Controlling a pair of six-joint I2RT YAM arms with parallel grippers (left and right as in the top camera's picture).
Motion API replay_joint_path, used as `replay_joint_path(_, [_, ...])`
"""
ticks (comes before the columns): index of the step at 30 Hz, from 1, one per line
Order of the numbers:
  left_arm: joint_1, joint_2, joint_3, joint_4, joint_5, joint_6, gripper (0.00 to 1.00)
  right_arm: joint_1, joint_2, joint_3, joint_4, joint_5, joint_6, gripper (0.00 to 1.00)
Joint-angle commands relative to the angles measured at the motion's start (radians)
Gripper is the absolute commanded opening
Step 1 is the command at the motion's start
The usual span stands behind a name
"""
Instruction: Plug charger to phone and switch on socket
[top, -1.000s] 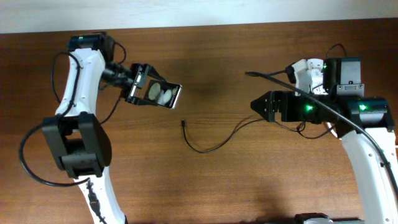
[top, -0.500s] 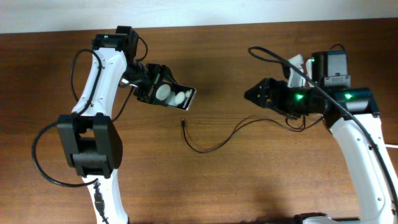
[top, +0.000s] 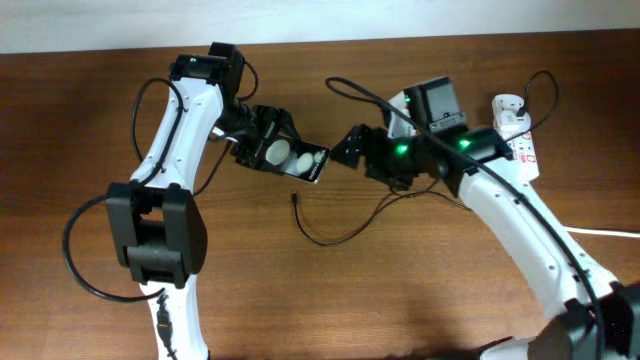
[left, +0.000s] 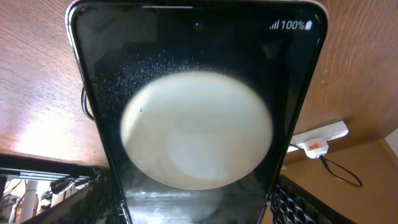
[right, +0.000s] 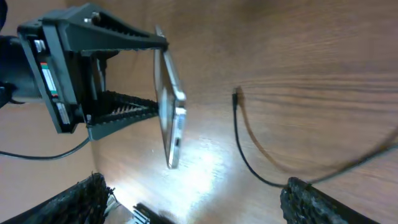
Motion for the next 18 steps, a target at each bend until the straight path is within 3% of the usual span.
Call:
replay_joint_path(1, [-0.001,-0.007,0.023,-0.001,0.064,-0.013,0.0,0.044,0.032,0.008,0.055,0.023,0.008,0.91])
replay_joint_path(8, [-0.001,-0.007,0.023,-0.002,0.19,-0.013,0.0,0.057,0.037,0.008,0.139,0.047,0.016,0.9])
replay_joint_path(15, [-0.001,-0.007,0.023,-0.002,0.204,-0.013,0.01,0.148,0.088,0.008,0.212,0.148,0.068,0.77])
replay_joint_path(18, [-0.001,-0.007,0.023,-0.002,0.204,-0.013,0.02,0.15,0.145,0.008,0.252,0.148,0.079,0.66])
